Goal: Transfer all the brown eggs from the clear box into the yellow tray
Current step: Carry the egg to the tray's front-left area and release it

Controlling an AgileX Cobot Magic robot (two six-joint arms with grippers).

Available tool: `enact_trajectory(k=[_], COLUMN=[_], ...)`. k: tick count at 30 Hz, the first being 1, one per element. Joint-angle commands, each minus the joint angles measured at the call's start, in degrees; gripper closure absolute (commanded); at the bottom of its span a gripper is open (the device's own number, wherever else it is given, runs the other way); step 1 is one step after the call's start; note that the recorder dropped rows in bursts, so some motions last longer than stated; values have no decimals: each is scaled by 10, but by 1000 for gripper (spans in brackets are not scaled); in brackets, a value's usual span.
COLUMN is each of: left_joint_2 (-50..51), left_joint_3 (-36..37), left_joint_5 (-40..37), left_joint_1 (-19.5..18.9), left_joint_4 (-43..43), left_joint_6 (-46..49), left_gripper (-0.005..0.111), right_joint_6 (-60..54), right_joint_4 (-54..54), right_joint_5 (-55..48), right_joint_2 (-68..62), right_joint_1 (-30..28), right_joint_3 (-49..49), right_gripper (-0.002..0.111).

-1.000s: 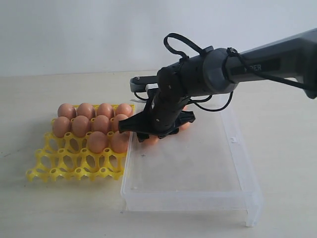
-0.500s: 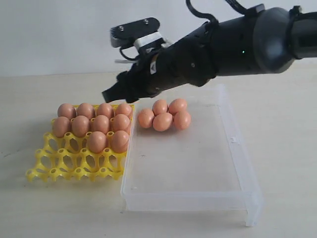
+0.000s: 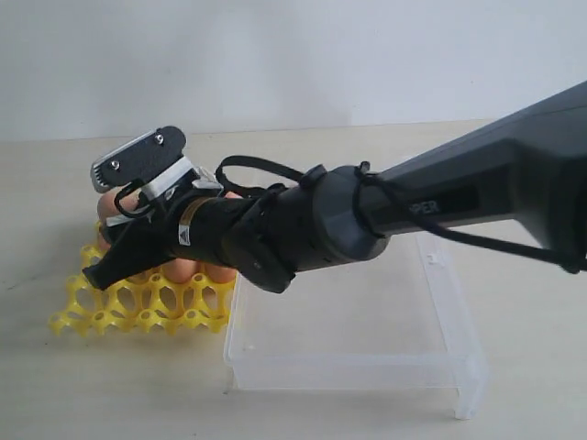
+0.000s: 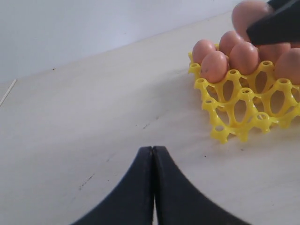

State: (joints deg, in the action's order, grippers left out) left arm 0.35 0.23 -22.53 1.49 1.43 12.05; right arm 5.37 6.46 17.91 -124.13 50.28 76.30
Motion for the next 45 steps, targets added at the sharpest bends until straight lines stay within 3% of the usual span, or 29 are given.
enact_trajectory(k=[1,16,25,32,36,45], left_joint_2=[-3,-3,-3,-3,-3,-3], left_joint_3=[-2,-2,-2,-2,-2,-2], left_joint_5=[4,4,4,4,4,4], left_joint_1=[3,3,3,3,3,3], left_joint_4=[0,0,0,0,0,0], left_joint_6=[-3,-3,-3,-3,-3,-3], left_gripper=[107,107,107,107,107,107], right_joint_6=[-5,-13,-14,-14,-14,34], right_joint_4=[4,4,6,11,13,36], right_joint_5=[10,-63,-85,-105,-174,-511], right_joint_2=[-26,-59,-59,-51,3,146], right_joint_1=[3,3,3,3,3,-14], right_joint_3=[23,70,70,70,70,70], right_gripper=[107,68,52,47,47,47])
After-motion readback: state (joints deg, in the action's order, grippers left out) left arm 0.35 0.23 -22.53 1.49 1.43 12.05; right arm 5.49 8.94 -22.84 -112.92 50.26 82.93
